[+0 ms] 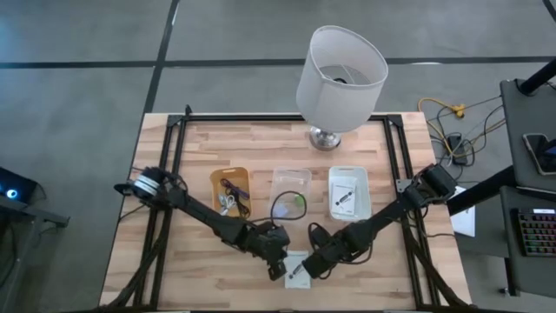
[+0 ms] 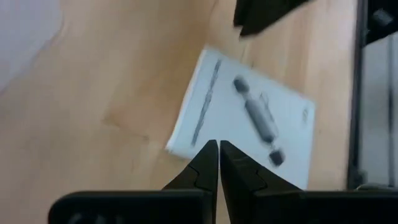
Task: Pick and place items into bin
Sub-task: Put the white card reader box into the white bin
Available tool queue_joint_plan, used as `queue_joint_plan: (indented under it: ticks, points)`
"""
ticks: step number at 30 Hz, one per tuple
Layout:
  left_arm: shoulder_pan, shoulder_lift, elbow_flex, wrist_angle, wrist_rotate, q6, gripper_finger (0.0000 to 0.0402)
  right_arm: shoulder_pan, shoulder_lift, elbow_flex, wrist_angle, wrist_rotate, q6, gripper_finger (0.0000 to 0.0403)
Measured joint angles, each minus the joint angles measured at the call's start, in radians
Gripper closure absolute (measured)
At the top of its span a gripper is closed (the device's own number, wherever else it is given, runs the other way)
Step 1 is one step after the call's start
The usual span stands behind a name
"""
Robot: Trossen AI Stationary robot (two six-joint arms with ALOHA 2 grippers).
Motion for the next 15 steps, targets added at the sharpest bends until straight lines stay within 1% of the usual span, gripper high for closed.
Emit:
queue_joint_plan:
  ticks: [2,7,11,15]
  points:
    - [-0.009,0.001,-0.005,-0.004,0.003,-0.002,0.0402,-0.003,0.0,0.003,-0.001,0.002,-0.006,0.0359]
    - [-0.028,0.014,-0.006,0.011,0.056,-0.029,0.0402,-0.006,0.0,0.003,-0.001,0.005,-0.018,0.0339]
    - [-0.044,0.013,-0.01,0.015,0.056,-0.053,0.0402,-0.006,0.0,0.001,0.012,-0.008,-0.017,0.0333]
    - [-0.056,0.013,-0.046,-0.002,0.056,-0.089,0.0402,-0.006,0.0,0.0,0.036,-0.009,-0.015,0.0336]
